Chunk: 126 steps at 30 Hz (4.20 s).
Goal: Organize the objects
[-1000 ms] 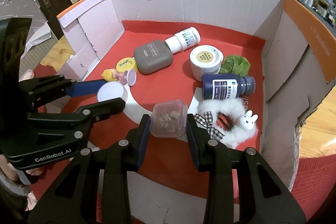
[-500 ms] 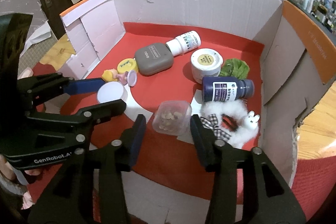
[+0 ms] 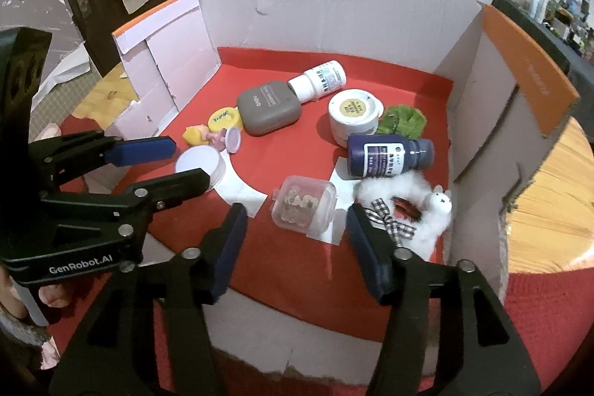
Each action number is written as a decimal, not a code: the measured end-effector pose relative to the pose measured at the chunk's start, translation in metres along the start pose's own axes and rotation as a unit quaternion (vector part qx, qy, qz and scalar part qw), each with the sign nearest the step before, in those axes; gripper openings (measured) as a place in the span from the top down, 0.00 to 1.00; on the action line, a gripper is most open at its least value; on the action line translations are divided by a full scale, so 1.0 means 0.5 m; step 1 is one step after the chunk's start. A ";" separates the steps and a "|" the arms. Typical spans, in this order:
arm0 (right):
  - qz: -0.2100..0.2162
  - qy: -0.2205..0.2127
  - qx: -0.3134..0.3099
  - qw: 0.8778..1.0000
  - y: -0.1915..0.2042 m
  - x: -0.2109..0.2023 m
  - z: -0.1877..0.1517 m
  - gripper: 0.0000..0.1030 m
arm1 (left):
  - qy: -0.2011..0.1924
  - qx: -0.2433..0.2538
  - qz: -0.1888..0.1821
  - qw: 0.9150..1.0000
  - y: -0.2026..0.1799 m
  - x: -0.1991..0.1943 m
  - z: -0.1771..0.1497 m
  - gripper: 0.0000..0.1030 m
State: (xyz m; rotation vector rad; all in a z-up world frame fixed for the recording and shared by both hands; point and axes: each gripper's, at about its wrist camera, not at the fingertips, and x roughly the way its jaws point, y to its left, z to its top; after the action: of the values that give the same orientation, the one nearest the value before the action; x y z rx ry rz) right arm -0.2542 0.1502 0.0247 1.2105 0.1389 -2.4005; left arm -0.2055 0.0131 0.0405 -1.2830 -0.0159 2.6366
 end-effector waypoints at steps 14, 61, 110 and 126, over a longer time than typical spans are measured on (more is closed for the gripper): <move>-0.021 -0.028 0.035 0.999 0.005 -0.061 -0.015 0.31 | -0.045 -0.021 0.034 0.998 0.005 -0.059 -0.017 0.31; -0.102 -0.078 0.049 0.991 0.017 -0.089 -0.068 0.20 | -0.062 -0.032 0.099 0.993 0.007 -0.061 -0.083 0.00; -0.096 -0.084 0.059 0.990 0.020 -0.116 -0.073 0.04 | -0.084 -0.032 0.092 0.992 0.006 -0.092 -0.067 0.00; -0.085 -0.096 0.061 0.990 0.048 -0.167 -0.123 0.00 | -0.068 -0.038 0.068 0.995 -0.016 -0.121 -0.137 0.00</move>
State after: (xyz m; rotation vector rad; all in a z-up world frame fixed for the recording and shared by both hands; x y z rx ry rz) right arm -0.1552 0.1745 0.0552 1.0474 0.0365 -2.6950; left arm -0.1145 0.0038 0.0456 -1.1641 -0.0532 2.8615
